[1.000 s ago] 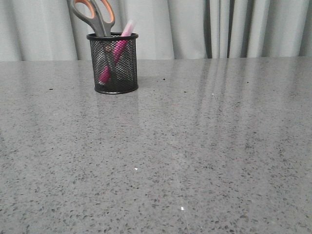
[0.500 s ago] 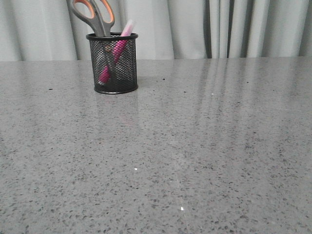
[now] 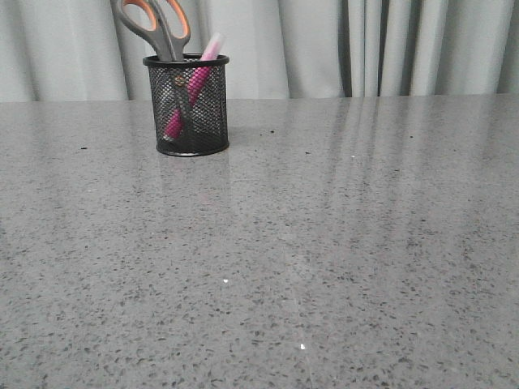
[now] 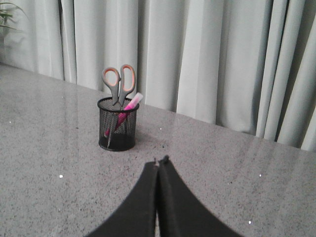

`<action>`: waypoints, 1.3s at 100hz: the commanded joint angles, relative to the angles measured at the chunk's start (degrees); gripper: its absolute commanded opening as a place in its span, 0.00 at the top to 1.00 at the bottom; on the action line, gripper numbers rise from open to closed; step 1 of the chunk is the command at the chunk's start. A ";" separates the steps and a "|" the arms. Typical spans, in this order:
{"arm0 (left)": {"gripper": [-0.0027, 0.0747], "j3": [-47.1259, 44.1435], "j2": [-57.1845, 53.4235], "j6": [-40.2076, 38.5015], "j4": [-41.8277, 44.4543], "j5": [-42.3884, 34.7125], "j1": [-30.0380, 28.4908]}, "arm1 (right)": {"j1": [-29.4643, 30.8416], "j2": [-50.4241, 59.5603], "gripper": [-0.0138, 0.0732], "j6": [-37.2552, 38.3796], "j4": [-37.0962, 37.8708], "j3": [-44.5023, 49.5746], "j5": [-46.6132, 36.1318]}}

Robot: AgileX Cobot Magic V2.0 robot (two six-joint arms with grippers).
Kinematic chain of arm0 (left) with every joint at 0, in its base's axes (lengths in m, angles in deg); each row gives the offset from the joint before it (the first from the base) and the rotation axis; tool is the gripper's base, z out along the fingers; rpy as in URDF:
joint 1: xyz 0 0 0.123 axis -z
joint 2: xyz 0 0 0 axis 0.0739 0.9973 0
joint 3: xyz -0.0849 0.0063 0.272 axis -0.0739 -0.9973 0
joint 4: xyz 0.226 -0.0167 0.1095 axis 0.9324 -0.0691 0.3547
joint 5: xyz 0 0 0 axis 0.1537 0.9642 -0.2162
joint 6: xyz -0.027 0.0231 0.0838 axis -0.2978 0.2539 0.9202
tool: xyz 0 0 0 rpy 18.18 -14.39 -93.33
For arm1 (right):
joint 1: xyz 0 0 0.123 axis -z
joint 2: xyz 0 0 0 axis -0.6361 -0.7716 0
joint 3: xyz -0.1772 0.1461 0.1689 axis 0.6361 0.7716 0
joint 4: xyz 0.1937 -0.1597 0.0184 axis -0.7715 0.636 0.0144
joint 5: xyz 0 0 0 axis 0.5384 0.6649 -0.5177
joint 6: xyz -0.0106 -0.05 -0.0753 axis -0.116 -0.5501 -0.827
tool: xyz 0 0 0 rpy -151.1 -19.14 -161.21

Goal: Put pen and scissors into bin

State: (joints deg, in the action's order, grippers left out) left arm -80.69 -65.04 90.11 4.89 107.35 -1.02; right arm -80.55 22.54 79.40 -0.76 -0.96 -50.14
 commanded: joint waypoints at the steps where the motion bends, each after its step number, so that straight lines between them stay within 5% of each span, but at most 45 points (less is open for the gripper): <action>1: 0.99 -2.47 -1.86 -0.42 -0.96 -2.85 0.00 | 0.01 -0.67 0.90 -0.15 1.55 -0.18 -3.82; 25: 0.99 -2.47 -1.86 -0.42 -0.96 -2.85 0.00 | 0.99 0.55 0.90 -0.15 1.55 7.15 -3.40; 53: 0.99 -2.47 -1.86 -0.42 -0.96 -2.85 0.00 | 11.47 7.48 0.93 -0.73 -5.39 17.04 -8.60; 75: 0.99 -2.47 -1.86 -0.42 -0.96 -2.85 0.00 | 23.17 7.64 0.93 -22.93 -27.19 24.43 -13.44; 95: 0.99 -2.47 -1.86 -0.42 -0.96 -2.90 0.00 | 30.92 7.64 0.93 -23.73 -27.32 25.08 -10.43; 130: 0.99 -2.47 -1.86 -0.42 -0.96 -2.90 0.00 | 31.98 7.64 0.93 -23.73 -27.32 25.08 -7.13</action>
State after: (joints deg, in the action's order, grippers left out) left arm -80.69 -65.04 90.11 4.70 107.35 -1.02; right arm -48.93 29.26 56.30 -28.02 23.35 -55.36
